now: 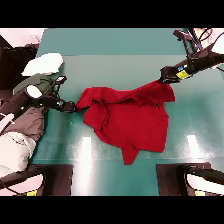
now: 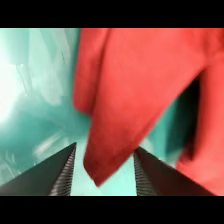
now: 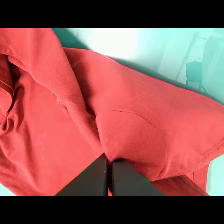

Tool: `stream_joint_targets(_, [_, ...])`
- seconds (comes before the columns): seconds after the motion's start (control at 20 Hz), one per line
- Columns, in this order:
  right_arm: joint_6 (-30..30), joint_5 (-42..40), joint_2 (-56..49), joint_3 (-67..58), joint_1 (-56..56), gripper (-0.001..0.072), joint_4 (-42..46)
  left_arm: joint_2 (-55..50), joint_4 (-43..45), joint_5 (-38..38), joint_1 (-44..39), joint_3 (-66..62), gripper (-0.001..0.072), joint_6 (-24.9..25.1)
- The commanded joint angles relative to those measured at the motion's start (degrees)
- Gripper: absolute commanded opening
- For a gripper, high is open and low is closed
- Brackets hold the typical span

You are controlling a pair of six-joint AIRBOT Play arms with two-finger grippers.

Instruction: Fold the shirts.

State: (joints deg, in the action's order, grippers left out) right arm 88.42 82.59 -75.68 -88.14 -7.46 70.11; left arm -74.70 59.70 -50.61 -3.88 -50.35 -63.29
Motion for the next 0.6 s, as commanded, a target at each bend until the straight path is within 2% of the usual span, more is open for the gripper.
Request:
stream_joint_targets(0.0, [0.04, 0.13, 0.04, 0.0, -0.04, 0.0013, -0.04, -0.9, -1.03, 4.7, 0.04, -0.13, 0.0414, 0.74])
stream_joint_targets(0.05, [0.04, 0.13, 0.04, 0.0, -0.04, 0.0013, -0.02, -0.9, -1.86, 5.31, 0.04, -0.13, 0.0249, 0.76])
stream_joint_targets(0.1, [0.04, 0.11, 0.04, 0.0, -0.04, 0.0013, -0.02, -0.87, -2.29, 5.86, 0.04, -0.13, 0.0113, 0.79])
stream_joint_targets(0.15, [0.04, 0.15, 0.04, 0.0, -0.04, 0.0013, -0.02, -0.87, -2.91, 6.47, 0.04, -0.13, 0.0025, 0.81])
stream_joint_targets(0.25, [0.04, 0.09, 0.07, 0.0, -0.04, 0.0013, 0.0, -0.79, -2.84, 6.1, 0.04, -0.94, 0.0024, 0.79])
stream_joint_targets(0.35, [0.02, -0.44, 0.66, -0.02, -0.02, 0.0013, 0.39, 0.37, 1.16, 3.19, 0.04, -5.11, 0.0023, 0.68])
stream_joint_targets(0.55, [0.02, -9.35, 7.85, -0.09, 2.03, 0.0013, 0.44, 9.29, 13.49, 0.59, 0.04, -22.05, 0.0023, -2.21])
